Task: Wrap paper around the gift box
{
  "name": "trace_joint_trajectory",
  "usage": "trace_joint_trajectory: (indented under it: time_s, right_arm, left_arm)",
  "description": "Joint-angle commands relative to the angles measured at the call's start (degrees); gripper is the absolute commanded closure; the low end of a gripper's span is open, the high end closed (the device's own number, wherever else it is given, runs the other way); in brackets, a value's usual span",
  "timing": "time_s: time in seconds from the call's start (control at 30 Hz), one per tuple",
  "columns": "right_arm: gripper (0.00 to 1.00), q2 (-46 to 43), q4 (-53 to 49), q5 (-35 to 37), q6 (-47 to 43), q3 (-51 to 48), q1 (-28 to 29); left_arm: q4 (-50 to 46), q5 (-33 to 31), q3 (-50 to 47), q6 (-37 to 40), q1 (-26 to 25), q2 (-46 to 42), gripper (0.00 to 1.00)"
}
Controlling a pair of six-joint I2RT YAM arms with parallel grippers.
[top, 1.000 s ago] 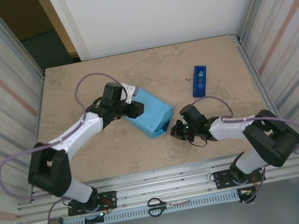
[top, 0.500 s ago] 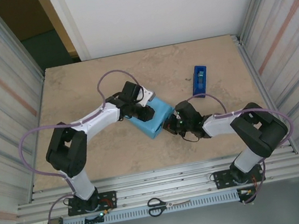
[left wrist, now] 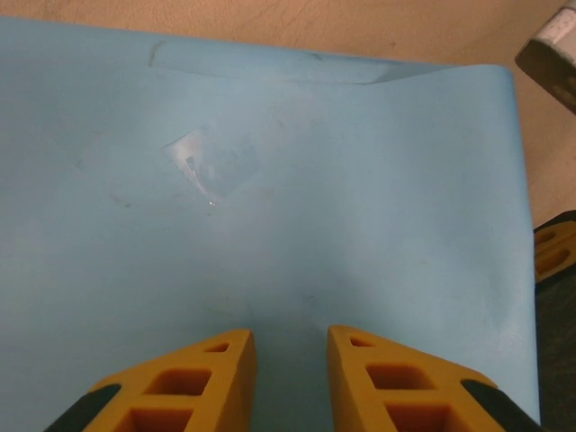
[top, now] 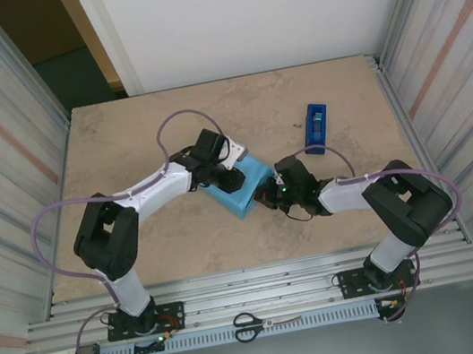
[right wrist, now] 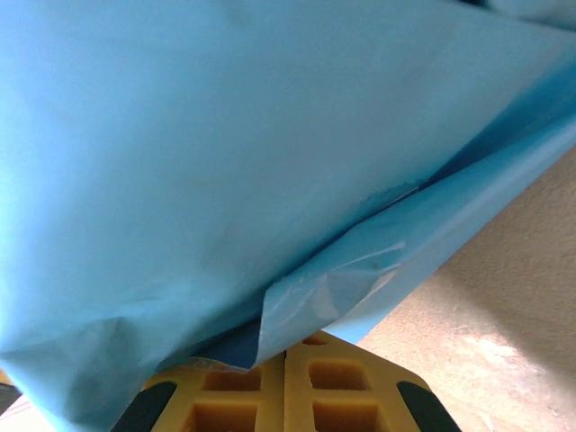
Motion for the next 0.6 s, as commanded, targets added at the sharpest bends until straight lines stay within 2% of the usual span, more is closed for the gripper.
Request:
trace_joint_trajectory:
  time_s: [0.0, 0.13, 0.33, 0.47, 0.57]
  right_arm:
    - [1.0, -2.7, -4.1, 1.5, 1.2, 3.0, 0.9]
    - [1.0, -2.8, -9.6, 3.3, 2.3, 6.0, 1.7]
    - [1.0, -3.4, -12.3, 5.9, 3.6, 8.7, 3.4]
    - [1.0, -4.1, -19.7, 10.3, 7.0, 11.5, 4.6]
    - [1.0, -3.6, -21.1, 13.7, 11.1, 12.8, 5.9]
  left_arm:
    - [-6.3, -1.4, -0.7, 1.1, -0.9, 3.5, 0.73]
    - [-6.3, -1.8, -0.7, 1.3, -1.1, 3.8, 0.73]
    - [-6.4, -1.7, -0.7, 1.4, -1.2, 4.3, 0.73]
    - [-6.5, -1.9, -0.7, 1.5, -1.6, 4.5, 0.74]
    - [-6.6, -1.7, -0.5, 1.4, -1.6, 4.9, 0.74]
